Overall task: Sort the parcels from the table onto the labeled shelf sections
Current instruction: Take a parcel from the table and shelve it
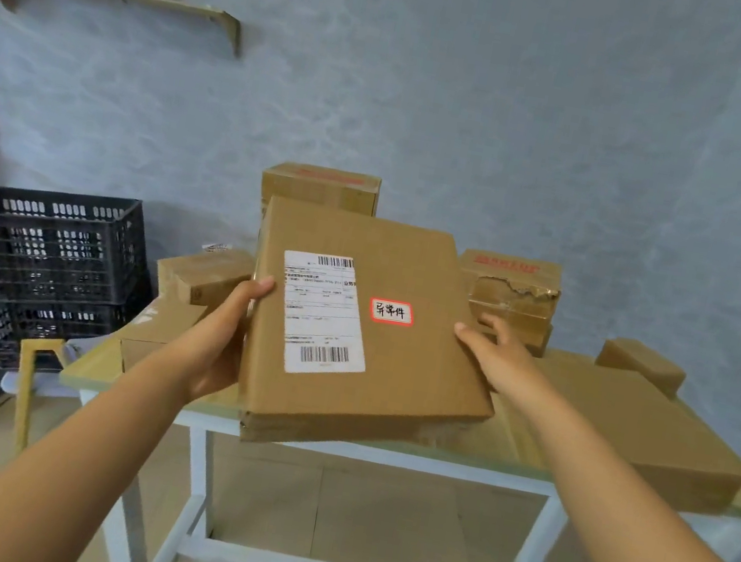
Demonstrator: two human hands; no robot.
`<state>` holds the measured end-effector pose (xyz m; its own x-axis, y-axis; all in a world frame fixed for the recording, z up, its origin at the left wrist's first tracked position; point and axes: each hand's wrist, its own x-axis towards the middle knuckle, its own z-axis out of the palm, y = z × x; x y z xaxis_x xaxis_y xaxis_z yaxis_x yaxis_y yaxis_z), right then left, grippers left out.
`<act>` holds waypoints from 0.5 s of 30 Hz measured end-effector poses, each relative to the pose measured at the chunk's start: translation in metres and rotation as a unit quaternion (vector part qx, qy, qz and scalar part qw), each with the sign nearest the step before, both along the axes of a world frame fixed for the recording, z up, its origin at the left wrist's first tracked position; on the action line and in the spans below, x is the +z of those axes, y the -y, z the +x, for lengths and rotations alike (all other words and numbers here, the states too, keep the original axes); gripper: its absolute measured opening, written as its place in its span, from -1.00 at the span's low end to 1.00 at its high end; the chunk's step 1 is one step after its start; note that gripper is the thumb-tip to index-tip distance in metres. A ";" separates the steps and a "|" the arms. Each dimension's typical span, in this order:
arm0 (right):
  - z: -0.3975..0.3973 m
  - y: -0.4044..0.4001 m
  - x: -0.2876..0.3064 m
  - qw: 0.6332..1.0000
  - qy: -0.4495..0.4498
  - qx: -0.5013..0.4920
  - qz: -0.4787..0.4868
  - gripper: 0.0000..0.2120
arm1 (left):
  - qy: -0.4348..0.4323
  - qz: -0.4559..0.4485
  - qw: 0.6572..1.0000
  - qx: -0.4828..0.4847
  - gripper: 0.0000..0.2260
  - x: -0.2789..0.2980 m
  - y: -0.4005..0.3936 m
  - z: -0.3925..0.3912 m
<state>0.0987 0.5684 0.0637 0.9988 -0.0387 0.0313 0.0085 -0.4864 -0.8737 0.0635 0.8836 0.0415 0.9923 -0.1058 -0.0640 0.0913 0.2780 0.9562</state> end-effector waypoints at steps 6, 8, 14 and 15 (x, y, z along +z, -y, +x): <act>-0.002 -0.005 -0.011 0.965 -0.107 0.050 0.235 -0.58 | 0.019 -0.056 0.998 -0.019 -0.58 -0.003 -0.006 0.004; -0.002 -0.011 -0.009 0.967 -0.069 0.025 0.245 -0.55 | 0.022 -0.029 0.999 -0.001 -0.58 0.002 -0.006 0.008; -0.010 -0.025 -0.002 0.968 0.052 -0.028 0.246 -0.41 | 0.038 0.039 0.996 0.073 -0.59 0.010 0.000 0.013; -0.012 -0.026 -0.002 0.967 0.062 -0.026 0.245 -0.40 | 0.041 0.042 0.995 0.075 -0.59 0.011 0.001 0.013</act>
